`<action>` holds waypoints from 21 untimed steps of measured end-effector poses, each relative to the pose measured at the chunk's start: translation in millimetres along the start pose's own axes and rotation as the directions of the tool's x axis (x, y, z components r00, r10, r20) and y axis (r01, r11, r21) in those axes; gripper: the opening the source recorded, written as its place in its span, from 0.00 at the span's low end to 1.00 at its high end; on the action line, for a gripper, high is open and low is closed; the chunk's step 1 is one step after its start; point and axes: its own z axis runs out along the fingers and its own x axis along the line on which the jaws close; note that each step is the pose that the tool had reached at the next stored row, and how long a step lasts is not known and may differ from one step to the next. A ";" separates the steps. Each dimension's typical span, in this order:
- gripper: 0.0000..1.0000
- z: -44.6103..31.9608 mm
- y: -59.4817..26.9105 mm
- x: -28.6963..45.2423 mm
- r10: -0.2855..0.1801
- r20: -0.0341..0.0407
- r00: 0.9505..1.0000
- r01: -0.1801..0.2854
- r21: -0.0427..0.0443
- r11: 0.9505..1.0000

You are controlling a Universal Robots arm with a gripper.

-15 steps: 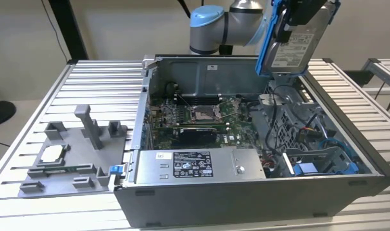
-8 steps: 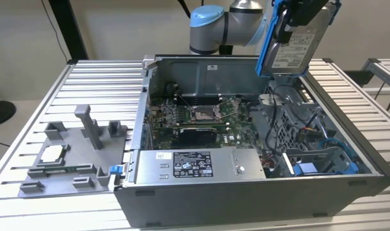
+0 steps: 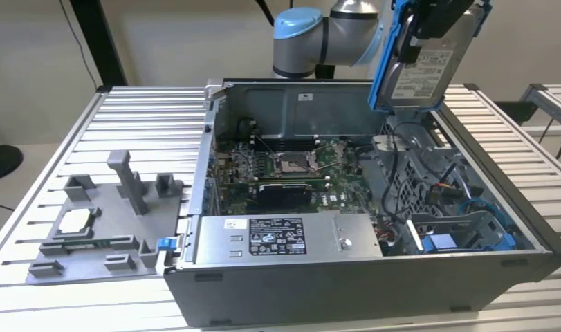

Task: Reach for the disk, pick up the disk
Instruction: 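Pick up the disk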

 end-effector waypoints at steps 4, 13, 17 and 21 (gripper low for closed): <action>0.00 0.0 0.0 0.7 0.000 0.000 1.000 0.000 0.000 1.000; 0.00 -0.1 0.1 2.1 0.000 0.000 1.000 0.000 0.000 1.000; 0.00 -0.3 0.1 7.3 -0.001 0.000 1.000 0.001 0.000 1.000; 0.00 -0.6 0.2 16.4 -0.001 0.000 1.000 0.001 0.000 1.000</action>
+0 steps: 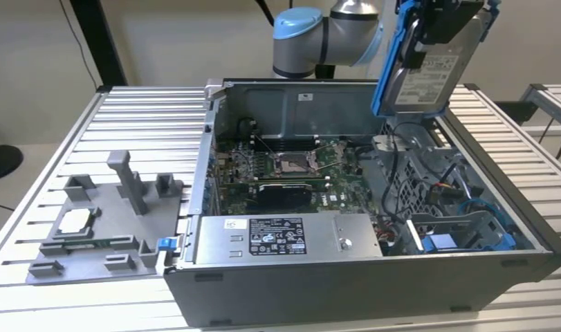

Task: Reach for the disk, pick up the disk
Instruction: 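Pick up the disk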

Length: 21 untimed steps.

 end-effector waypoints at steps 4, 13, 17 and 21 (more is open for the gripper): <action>0.00 -0.4 0.2 9.9 0.000 0.000 1.000 0.000 0.000 1.000; 0.00 -1.4 0.5 34.3 0.000 0.000 1.000 0.000 0.000 1.000; 0.00 -1.8 0.7 43.9 0.000 0.000 1.000 0.000 0.000 1.000; 0.00 -2.1 0.9 52.7 0.000 0.000 1.000 0.000 0.000 1.000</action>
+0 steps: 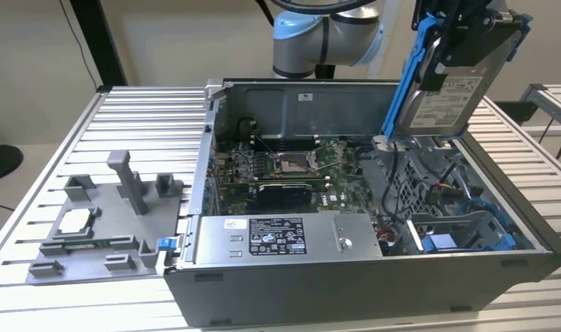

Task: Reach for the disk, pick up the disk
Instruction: 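Pick up the disk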

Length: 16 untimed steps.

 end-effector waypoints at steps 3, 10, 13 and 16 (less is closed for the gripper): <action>0.00 -0.2 0.1 6.2 0.000 0.000 1.000 0.000 0.000 1.000; 0.00 -0.6 0.3 23.8 0.000 0.000 1.000 0.000 0.000 1.000; 0.00 -0.9 0.5 32.5 0.000 0.000 1.000 0.000 0.000 1.000; 0.00 -1.1 0.6 41.9 0.000 0.000 1.000 0.000 0.000 1.000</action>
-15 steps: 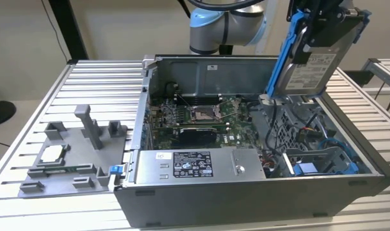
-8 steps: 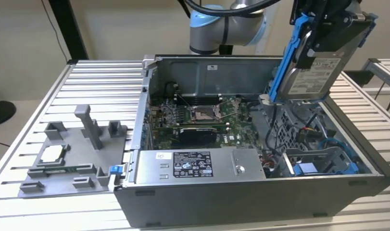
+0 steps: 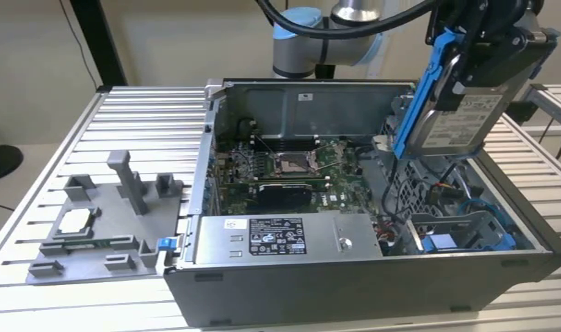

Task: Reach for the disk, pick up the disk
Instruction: 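Pick up the disk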

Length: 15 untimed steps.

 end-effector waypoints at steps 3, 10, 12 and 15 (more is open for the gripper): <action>0.00 -0.3 0.1 10.6 0.000 0.000 1.000 0.000 0.000 1.000; 0.00 -1.1 0.5 35.3 0.000 0.000 1.000 0.000 0.000 1.000; 0.00 -1.4 0.7 42.8 0.000 0.000 1.000 0.000 0.000 1.000; 0.00 -1.7 0.9 51.9 0.000 0.000 1.000 0.000 0.000 1.000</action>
